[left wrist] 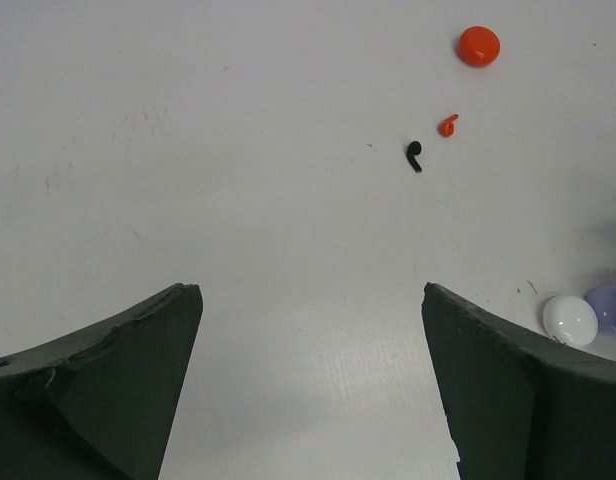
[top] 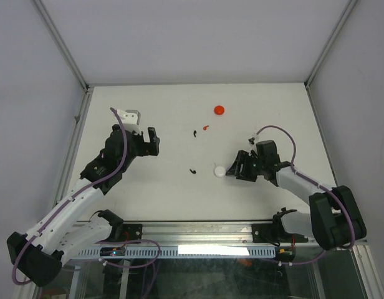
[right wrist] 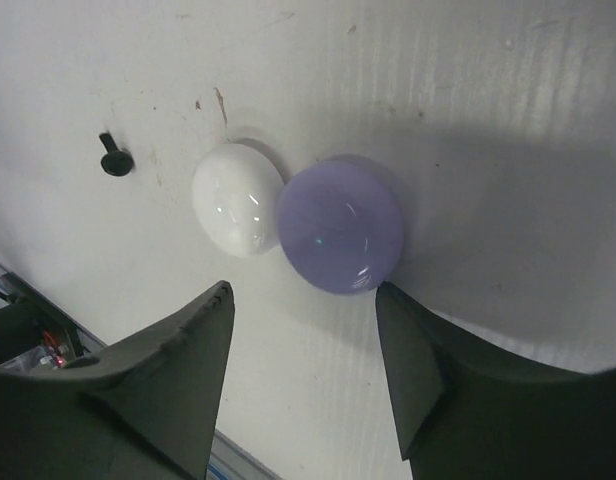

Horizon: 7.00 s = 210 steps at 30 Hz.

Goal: Insert the wireless bluetooth earbuds into the charging case
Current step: Place the charging case at the center of the board, then pick up the charging case at the center of the board.

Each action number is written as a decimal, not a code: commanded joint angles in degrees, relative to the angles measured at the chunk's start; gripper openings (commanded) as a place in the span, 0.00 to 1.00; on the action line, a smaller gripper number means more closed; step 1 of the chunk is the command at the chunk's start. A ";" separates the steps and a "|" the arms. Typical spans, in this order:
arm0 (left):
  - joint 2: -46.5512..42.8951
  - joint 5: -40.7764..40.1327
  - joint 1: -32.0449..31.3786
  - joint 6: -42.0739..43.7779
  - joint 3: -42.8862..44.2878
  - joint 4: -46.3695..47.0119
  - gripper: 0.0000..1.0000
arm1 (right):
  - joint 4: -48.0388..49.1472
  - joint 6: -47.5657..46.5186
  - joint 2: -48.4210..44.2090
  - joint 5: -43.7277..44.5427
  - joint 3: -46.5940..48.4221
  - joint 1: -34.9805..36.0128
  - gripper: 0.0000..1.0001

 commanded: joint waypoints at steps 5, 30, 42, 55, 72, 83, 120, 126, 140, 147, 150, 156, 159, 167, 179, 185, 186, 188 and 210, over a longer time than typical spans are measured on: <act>-1.78 1.60 1.75 -1.37 0.02 3.02 0.95 | -11.15 -6.08 -4.61 10.70 8.46 0.08 0.72; -2.63 2.60 3.27 -1.65 -0.64 3.09 0.93 | 14.85 -36.34 41.94 17.43 51.66 -0.03 0.83; -1.99 2.84 3.77 -1.22 -0.74 3.20 0.93 | 13.28 -38.13 58.00 11.33 67.82 -1.88 0.75; -2.23 5.39 4.28 -1.37 -0.86 3.20 0.91 | 10.34 -41.20 61.00 12.27 70.59 -1.30 0.54; -2.01 10.71 5.73 -5.86 1.32 3.78 0.91 | 21.52 -36.10 36.88 14.32 47.48 4.12 0.46; -2.70 20.86 5.69 -15.22 2.92 5.62 0.90 | 33.84 -28.56 15.83 21.23 24.83 15.62 0.45; 12.81 31.92 -6.03 -36.48 -11.46 44.12 0.53 | 68.02 -25.65 -1.13 32.70 -2.30 36.38 0.45; 13.99 31.68 -6.62 -36.08 -11.89 46.43 0.44 | 68.95 -26.29 0.39 32.23 -1.86 36.38 0.46; 16.77 30.63 -7.11 -32.25 -10.47 45.81 0.14 | 67.36 -27.75 0.50 29.76 -1.28 36.56 0.49; 14.78 28.53 -7.16 -19.64 -6.39 36.39 0.00 | 54.17 -28.51 -3.84 25.87 0.28 35.73 0.64; 14.59 28.63 -7.08 -13.82 -4.19 32.35 0.00 | 45.18 -28.64 -6.92 23.37 1.89 33.79 0.71; 16.11 32.44 -7.04 -2.42 -0.70 27.42 0.00 | 24.39 -30.31 -13.31 3.93 7.33 25.81 0.81; 17.34 37.18 -7.05 4.82 2.57 22.88 0.00 | 14.10 -34.14 -16.30 -1.07 10.91 22.56 0.82; 20.21 47.33 -7.09 17.34 11.82 11.26 0.00 | -5.56 -46.06 -15.62 -12.66 20.99 17.06 0.81; 18.63 57.63 -7.21 22.42 13.86 6.64 0.00 | -8.82 -54.38 -9.07 -19.34 28.84 15.94 0.76; 19.16 58.24 -7.60 22.43 14.10 6.30 0.00 | -11.09 -56.00 -4.89 -24.70 31.20 15.93 0.69; 19.33 58.41 -7.59 22.43 14.21 6.17 0.00 | -10.78 -55.98 -4.65 -25.21 31.20 15.94 0.68; 19.54 58.68 -7.70 22.38 14.29 6.17 0.00 | -10.34 -55.90 -4.22 -26.39 31.27 15.94 0.63; 18.33 53.65 -8.24 22.88 13.65 5.68 0.33 | -8.92 -52.78 -2.51 -27.68 31.80 15.67 0.00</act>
